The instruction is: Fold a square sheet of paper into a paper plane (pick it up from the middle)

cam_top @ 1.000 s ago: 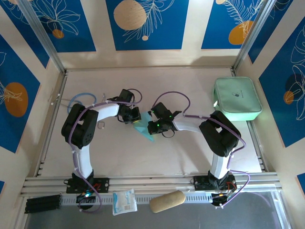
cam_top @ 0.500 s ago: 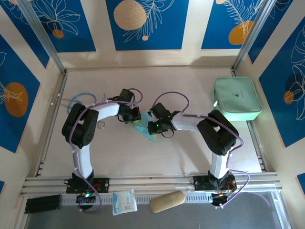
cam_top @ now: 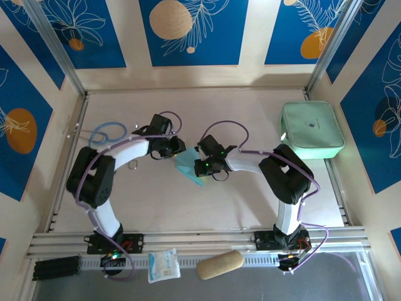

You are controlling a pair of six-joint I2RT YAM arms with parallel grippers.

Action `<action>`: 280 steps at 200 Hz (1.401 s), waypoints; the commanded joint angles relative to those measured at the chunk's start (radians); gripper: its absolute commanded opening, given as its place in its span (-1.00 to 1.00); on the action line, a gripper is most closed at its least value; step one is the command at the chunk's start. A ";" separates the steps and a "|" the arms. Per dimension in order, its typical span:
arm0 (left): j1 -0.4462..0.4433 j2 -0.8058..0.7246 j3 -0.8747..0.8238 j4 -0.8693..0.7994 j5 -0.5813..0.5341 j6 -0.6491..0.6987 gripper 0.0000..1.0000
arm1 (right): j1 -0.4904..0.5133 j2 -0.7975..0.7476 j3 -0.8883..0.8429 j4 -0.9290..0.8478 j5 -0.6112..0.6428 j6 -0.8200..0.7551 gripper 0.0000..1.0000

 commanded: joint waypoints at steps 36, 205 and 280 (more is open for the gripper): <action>-0.080 -0.108 -0.249 0.242 0.039 -0.248 -0.65 | -0.006 0.036 0.014 -0.048 -0.005 0.018 -1.00; -0.123 0.031 -0.309 0.334 0.036 -0.288 -0.79 | -0.009 0.040 0.015 -0.055 -0.006 0.020 -1.00; -0.122 0.049 -0.307 0.308 0.025 -0.283 -0.80 | -0.012 0.034 0.023 -0.057 -0.032 0.027 -0.98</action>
